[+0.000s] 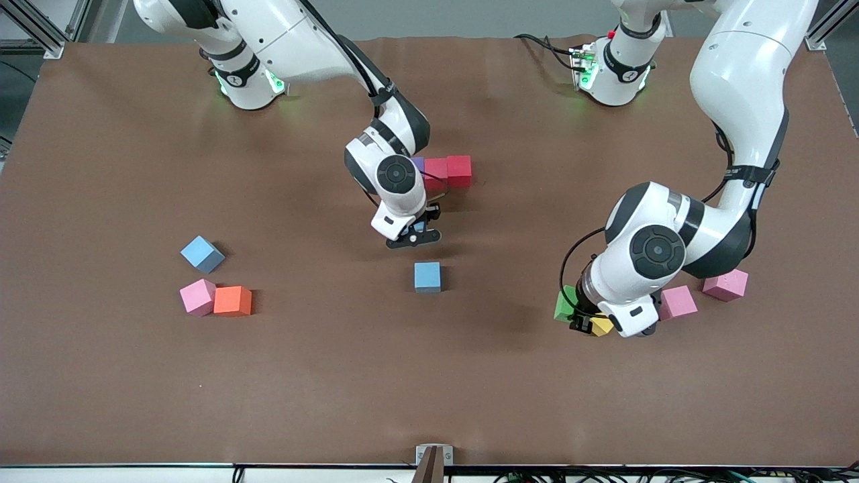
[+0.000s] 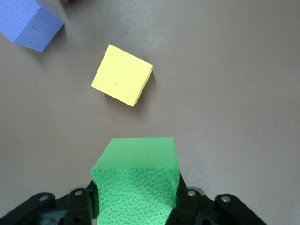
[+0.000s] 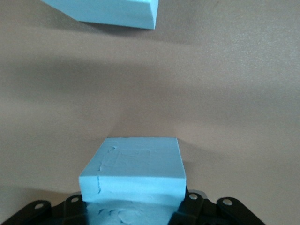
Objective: Arrange 11 blocks into digit 3
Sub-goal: 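Carry light blue toward yellow with the right gripper while the left gripper carries green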
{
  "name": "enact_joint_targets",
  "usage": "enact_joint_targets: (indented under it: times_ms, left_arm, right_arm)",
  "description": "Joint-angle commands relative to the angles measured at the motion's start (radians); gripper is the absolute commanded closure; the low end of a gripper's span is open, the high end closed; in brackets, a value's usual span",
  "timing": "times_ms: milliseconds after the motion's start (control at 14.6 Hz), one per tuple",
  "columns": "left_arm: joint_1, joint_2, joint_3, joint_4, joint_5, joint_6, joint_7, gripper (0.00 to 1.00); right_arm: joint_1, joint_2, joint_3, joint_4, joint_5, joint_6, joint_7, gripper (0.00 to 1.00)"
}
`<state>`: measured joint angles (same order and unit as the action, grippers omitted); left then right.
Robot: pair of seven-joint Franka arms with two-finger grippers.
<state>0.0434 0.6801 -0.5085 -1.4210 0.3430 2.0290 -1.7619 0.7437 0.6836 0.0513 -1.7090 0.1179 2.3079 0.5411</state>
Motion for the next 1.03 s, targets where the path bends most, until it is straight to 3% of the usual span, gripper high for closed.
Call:
enact_joint_targets:
  times_ms: [0, 343, 412, 480, 549, 960]
  left_arm:
    - [-0.002, -0.010, 0.005, -0.006, -0.018, -0.007, 0.024, 0.96]
    - [-0.011, 0.002, 0.005, -0.006, -0.022, -0.003, 0.025, 0.96]
    - [-0.013, 0.003, 0.005, -0.007, -0.022, -0.003, 0.025, 0.96]
    - [-0.016, 0.003, 0.005, -0.007, -0.019, -0.004, 0.025, 0.96]
    - [-0.016, 0.001, 0.005, -0.007, -0.016, -0.004, 0.027, 0.96]
    - [-0.017, 0.001, 0.001, -0.007, -0.021, -0.004, 0.021, 0.96]
  right_arm:
    - [0.003, -0.010, -0.005, -0.038, -0.009, -0.033, 0.006, 0.74]
    - [0.008, -0.009, -0.005, -0.038, -0.008, -0.028, 0.013, 0.73]
    - [0.008, -0.009, -0.005, -0.037, -0.008, -0.028, 0.016, 0.55]
    - [0.006, -0.009, -0.005, -0.034, -0.006, -0.030, 0.019, 0.17]
    - [0.005, -0.009, -0.005, -0.026, -0.006, -0.033, 0.016, 0.00]
    - [-0.033, -0.007, -0.001, 0.123, 0.014, -0.189, 0.020, 0.00]
